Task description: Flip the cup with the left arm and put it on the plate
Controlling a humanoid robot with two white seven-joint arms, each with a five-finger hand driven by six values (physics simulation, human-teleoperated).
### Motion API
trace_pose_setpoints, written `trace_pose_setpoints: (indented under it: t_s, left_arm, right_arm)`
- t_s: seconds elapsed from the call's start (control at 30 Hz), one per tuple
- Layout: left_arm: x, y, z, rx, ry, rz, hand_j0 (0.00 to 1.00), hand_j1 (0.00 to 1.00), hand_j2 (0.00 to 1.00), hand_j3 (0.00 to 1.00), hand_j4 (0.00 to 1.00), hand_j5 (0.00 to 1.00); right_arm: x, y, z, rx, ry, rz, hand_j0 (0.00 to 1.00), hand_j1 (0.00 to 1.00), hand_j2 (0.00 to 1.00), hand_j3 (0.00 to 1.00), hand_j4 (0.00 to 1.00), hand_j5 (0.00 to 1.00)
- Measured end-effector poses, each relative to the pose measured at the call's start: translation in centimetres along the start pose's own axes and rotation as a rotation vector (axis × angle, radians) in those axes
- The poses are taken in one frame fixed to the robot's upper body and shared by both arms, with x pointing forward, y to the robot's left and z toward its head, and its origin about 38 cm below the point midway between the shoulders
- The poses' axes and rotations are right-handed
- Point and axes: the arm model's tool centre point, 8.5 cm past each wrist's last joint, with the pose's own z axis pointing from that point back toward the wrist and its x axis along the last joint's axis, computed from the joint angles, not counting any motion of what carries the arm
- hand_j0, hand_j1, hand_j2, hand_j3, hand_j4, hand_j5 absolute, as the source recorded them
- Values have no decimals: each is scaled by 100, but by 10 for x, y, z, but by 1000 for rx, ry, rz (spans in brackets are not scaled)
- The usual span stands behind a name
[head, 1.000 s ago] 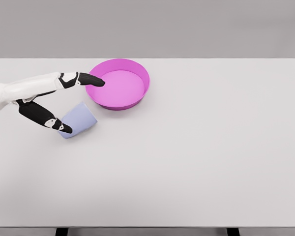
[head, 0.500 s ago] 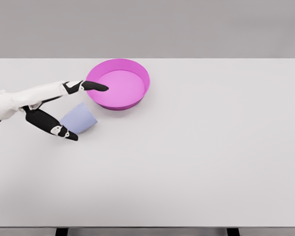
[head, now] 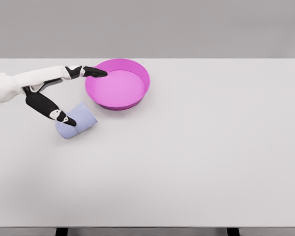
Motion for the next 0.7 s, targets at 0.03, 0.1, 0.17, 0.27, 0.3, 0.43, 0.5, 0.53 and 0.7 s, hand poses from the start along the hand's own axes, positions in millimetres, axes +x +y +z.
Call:
trace_pose_setpoints:
  t_s: [0.03,0.1,0.17,0.27,0.3,0.43,0.5,0.53,0.7]
  left_arm:
    - [0,-5,0,-3,-5,13,100,100,100,100,100,100]
    - [8,-5,-1,-4,-21,6,100,100,100,100,100,100]
    - [10,-8,-1,-9,-28,9,100,100,100,100,100,100]
    - [5,-20,-2,-17,-28,34,100,100,100,100,100,100]
    - [5,-19,-2,-15,-29,33,100,100,100,100,100,100]
    - [1,-12,3,103,15,68,100,100,100,100,100,100]
    - [-1,6,4,196,106,103,100,100,100,100,100,100]
    - [-5,10,2,227,160,137,100,100,100,100,100,100]
    - [-22,17,2,308,352,266,100,100,100,100,100,100]
  right_arm:
    - [0,0,0,0,0,0,100,100,100,100,100,100]
    - [1,0,0,0,-1,1,100,100,100,100,100,100]
    - [0,0,0,0,0,0,100,100,100,100,100,100]
    - [0,0,0,0,0,0,100,100,100,100,100,100]
    - [0,0,0,0,0,0,100,100,100,100,100,100]
    - [0,0,0,0,0,0,100,100,100,100,100,100]
    - [0,0,0,0,0,0,100,100,100,100,100,100]
    - [0,0,0,0,0,0,100,100,100,100,100,100]
    - [0,0,0,0,0,0,100,100,100,100,100,100]
